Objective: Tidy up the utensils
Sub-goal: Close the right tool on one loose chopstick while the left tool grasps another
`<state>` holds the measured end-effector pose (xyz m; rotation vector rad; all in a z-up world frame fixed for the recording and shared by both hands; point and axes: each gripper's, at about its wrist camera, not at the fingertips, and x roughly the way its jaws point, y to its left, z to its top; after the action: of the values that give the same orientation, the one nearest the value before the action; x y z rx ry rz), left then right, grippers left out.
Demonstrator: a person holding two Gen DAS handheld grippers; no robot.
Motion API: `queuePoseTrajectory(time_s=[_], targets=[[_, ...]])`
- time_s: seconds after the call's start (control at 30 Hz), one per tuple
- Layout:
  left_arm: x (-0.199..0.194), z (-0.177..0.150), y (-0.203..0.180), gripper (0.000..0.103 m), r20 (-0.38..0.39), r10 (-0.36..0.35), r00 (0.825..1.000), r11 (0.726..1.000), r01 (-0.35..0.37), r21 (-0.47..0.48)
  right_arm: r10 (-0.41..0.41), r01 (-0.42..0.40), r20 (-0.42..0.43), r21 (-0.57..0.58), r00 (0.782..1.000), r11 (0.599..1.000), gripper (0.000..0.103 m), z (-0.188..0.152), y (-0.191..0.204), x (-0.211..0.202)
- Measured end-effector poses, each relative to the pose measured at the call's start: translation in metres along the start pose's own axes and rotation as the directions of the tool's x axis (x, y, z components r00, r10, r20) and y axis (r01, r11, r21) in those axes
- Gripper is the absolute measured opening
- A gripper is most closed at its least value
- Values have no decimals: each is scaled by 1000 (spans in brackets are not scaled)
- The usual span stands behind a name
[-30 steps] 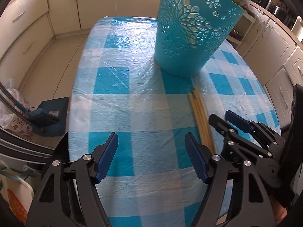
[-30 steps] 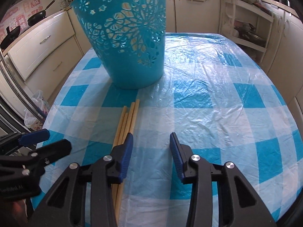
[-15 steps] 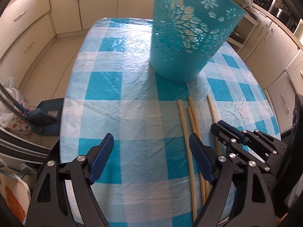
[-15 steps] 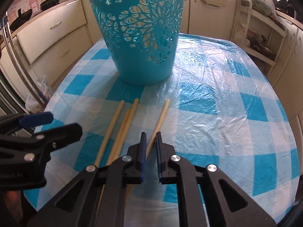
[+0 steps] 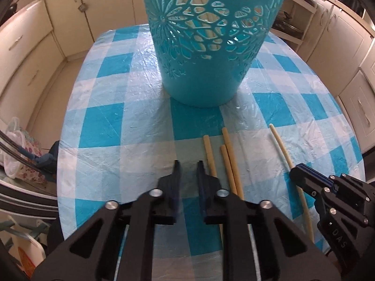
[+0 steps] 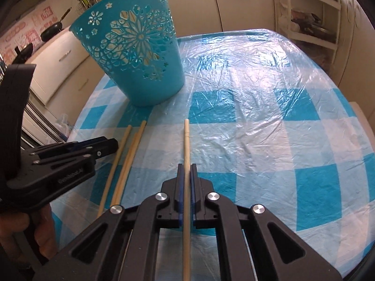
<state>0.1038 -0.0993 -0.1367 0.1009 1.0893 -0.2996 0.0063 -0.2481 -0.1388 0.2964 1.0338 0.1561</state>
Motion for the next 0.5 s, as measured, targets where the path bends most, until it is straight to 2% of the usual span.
queuePoseTrajectory(time_s=[0.03, 0.2, 0.27, 0.33, 0.37, 0.5], targets=[[0, 0, 2, 1, -10, -26, 1000, 1000, 26, -9, 10, -10, 4, 10, 1000, 1000, 6, 1, -1, -1], [-13, 1, 11, 2, 4, -78, 997, 994, 78, -74, 38, -39, 14, 37, 999, 999, 6, 1, -4, -4], [-15, 1, 7, 11, -3, -102, 995, 992, 102, -72, 44, -44, 13, 41, 999, 998, 6, 1, -5, -3], [-16, 0, -2, 42, 6, -86, 996, 995, 87, -48, 46, -46, 15, 42, 999, 998, 6, 1, -4, -2], [-16, -1, -5, 47, 11, -76, 997, 996, 76, -40, 46, -47, 16, 43, 999, 998, 6, 1, -4, -2], [-4, -5, -8, 44, -14, -49, 999, 998, 49, -25, 48, -49, 20, 51, 999, 997, 6, 0, -9, -4]])
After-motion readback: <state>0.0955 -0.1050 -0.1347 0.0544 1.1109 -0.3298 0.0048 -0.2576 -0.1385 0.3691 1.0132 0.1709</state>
